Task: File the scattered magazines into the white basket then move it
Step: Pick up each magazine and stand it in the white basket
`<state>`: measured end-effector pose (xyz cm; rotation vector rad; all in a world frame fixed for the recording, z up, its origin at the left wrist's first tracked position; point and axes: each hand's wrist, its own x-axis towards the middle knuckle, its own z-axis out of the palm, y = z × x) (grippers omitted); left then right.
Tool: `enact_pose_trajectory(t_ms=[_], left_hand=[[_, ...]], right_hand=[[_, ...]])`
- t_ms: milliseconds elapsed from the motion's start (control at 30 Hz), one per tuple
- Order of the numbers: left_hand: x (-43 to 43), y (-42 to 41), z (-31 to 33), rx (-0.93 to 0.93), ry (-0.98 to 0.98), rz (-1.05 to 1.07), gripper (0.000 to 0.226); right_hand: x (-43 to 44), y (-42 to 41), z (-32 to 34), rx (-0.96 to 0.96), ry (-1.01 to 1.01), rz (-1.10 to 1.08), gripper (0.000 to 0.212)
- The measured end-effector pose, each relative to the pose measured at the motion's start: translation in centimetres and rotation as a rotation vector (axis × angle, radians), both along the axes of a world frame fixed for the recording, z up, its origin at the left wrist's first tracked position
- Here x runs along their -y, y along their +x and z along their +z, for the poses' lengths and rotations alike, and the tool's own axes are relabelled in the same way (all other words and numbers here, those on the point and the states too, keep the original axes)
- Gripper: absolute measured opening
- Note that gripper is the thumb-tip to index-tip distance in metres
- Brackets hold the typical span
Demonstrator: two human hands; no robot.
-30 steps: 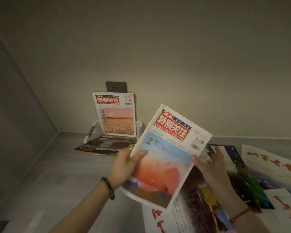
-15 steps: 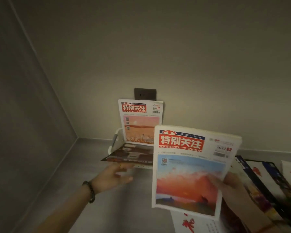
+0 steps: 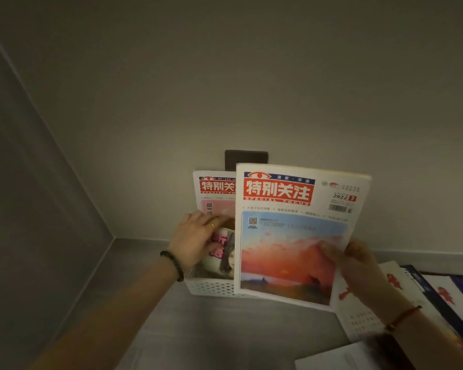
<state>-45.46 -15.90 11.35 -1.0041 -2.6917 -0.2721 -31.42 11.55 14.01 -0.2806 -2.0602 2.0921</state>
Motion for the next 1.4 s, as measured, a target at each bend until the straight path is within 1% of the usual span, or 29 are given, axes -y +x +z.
enact_pose_trajectory(t_ms=[67, 133, 167, 233, 267, 333, 400, 467, 500, 567, 667, 700, 767, 800, 867, 933, 1000, 1067, 1100, 1167, 1233, 1300, 1400], left_hand=[[0.1, -1.5, 0.4, 0.013, 0.02, 0.097, 0.036], [0.1, -2.9, 1.3, 0.087, 0.049, 0.137, 0.027], [0.1, -3.5, 1.8, 0.142, 0.125, 0.144, 0.023], [-0.1, -4.7, 3.4, 0.256, 0.344, 0.154, 0.015], [-0.4, -5.4, 4.3, 0.28, 0.448, 0.154, 0.013], [-0.9, -6.9, 5.8, 0.268, 0.587, 0.142, 0.014], [-1.2, -8.0, 6.6, 0.246, 0.604, 0.137, 0.015], [-1.2, -8.4, 6.2, 0.198, 0.595, 0.151, 0.021], [-1.1, -8.4, 5.7, 0.174, 0.613, 0.162, 0.024], [-0.9, -8.2, 4.8, 0.133, 0.679, 0.187, 0.027], [-0.9, -8.2, 4.2, 0.096, 0.776, 0.21, 0.023], [-0.9, -8.1, 4.1, 0.104, 0.818, 0.205, 0.021], [-0.9, -8.0, 3.9, 0.13, 0.888, 0.211, 0.018], [-0.9, -8.0, 3.8, 0.146, 0.918, 0.226, 0.017], [-0.7, -8.0, 3.7, 0.198, 0.99, 0.238, 0.014], [-0.4, -7.9, 3.6, 0.264, 1.086, 0.202, 0.018], [-0.2, -7.4, 3.0, 0.303, 1.181, 0.172, 0.021], [0.0, -6.8, 1.7, 0.312, 1.239, 0.183, 0.021], [0.1, -6.4, 0.8, 0.33, 1.251, 0.2, 0.022], [0.3, -5.8, -0.9, 0.427, 1.237, 0.229, 0.027], [0.1, -5.3, -2.2, 0.553, 1.158, 0.235, 0.031], [-0.3, -5.2, -3.1, 0.628, 1.083, 0.234, 0.028], [-1.1, -5.4, -3.5, 0.657, 0.987, 0.268, 0.019]], right_hand=[[-0.5, -0.6, -0.1, -0.009, -0.014, -0.03, 0.019], [-1.4, -0.7, -0.4, -0.021, -0.027, -0.05, 0.021], [-1.9, -0.5, -0.5, -0.016, -0.035, -0.055, 0.022], [-3.2, -0.1, -0.9, -0.004, -0.031, -0.075, 0.021], [-3.9, 0.1, -1.2, -0.001, -0.012, -0.092, 0.02], [-5.0, 0.4, -1.6, 0.011, 0.017, -0.123, 0.021], [-5.5, 0.5, -1.8, 0.002, -0.022, -0.138, 0.022], [-5.3, 0.2, -1.9, -0.001, -0.037, -0.151, 0.02], [-4.8, -0.2, -1.8, -0.002, -0.033, -0.158, 0.023], [-3.2, -1.6, -1.7, -0.037, -0.029, -0.135, 0.029], [0.2, -4.9, -2.0, -0.084, 0.022, -0.099, 0.034], [1.4, -6.0, -2.1, -0.097, 0.033, -0.101, 0.033], [3.9, -8.1, -2.4, -0.1, 0.021, -0.083, 0.018], [5.0, -8.8, -2.5, -0.086, -0.011, -0.064, 0.015], [6.6, -10.0, -2.9, -0.061, -0.072, -0.065, 0.018], [7.6, -11.0, -3.6, -0.019, -0.086, -0.112, 0.013], [8.2, -11.8, -4.7, 0.064, -0.053, -0.178, 0.012], [8.5, -12.4, -5.9, 0.127, 0.039, -0.249, 0.012], [8.7, -12.7, -6.4, 0.152, 0.059, -0.273, 0.014], [8.7, -13.1, -7.0, 0.178, 0.081, -0.298, 0.022], [8.5, -13.5, -7.1, 0.204, 0.153, -0.302, 0.03], [8.5, -13.8, -7.0, 0.196, 0.238, -0.31, 0.037], [8.6, -14.1, -6.6, 0.194, 0.391, -0.336, 0.044]])
